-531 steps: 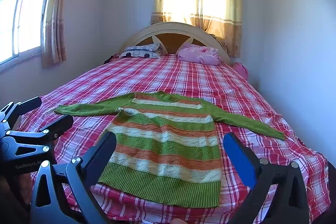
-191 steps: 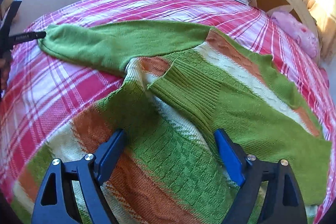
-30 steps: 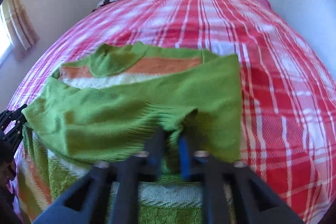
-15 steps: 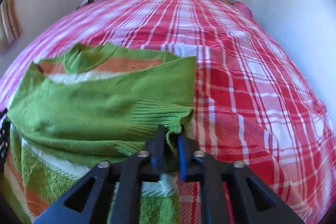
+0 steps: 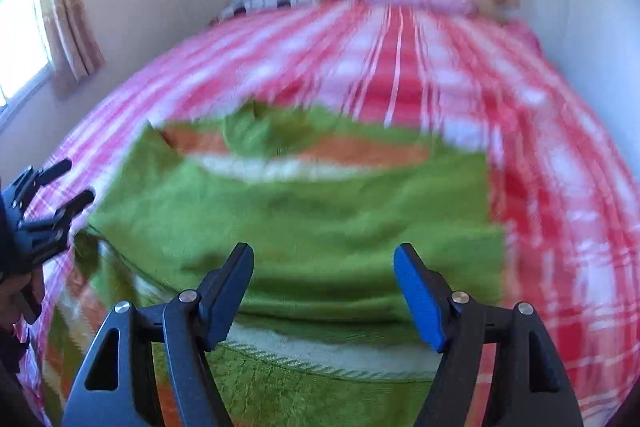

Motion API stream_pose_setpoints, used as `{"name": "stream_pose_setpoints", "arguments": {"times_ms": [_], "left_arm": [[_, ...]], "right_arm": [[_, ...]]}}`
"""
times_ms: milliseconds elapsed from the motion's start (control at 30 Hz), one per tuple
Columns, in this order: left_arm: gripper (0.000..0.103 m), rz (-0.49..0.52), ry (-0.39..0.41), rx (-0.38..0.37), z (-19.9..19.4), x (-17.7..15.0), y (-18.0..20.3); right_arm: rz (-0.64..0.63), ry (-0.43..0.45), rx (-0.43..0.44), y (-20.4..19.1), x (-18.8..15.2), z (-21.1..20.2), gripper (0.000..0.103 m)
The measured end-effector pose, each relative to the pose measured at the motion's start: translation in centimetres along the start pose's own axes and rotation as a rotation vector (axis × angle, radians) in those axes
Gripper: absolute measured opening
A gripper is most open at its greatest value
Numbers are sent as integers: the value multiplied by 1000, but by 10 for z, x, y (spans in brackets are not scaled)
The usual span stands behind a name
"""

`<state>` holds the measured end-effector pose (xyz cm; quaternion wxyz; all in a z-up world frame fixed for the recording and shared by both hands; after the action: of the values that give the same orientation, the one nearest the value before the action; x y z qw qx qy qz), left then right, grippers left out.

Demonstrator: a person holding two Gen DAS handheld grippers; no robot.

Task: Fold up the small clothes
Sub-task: 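Open both tools and withdraw them from the folded sweater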

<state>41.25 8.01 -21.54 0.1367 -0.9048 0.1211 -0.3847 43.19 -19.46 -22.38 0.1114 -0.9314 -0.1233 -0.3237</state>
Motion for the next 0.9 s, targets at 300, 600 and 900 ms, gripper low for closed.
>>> {"name": "stream_pose_setpoints", "arguments": {"times_ms": [300, 600, 900], "left_arm": [[78, -11, 12, 1, -16, -13, 3], [78, -27, 1, 6, -24, -16, 7], [78, -31, -12, -46, -41, -29, 15]], "right_arm": [[-54, -9, -104, 2, -34, -4, 73], [-13, -16, -92, 5, -40, -1, 75], [1, 0, -42, -12, -54, -28, 75]]}}
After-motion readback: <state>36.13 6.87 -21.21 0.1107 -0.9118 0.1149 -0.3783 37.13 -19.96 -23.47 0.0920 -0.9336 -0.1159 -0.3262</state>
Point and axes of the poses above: each gripper's, at about its wrist camera, not at the fingertips, and z roughly the way its jaws point, y to its right, x to its top, the point moved 7 cm from there along z, roughly the way its jaws point, and after that the axes turned 3 degrees about z, right-handed, at the moved point
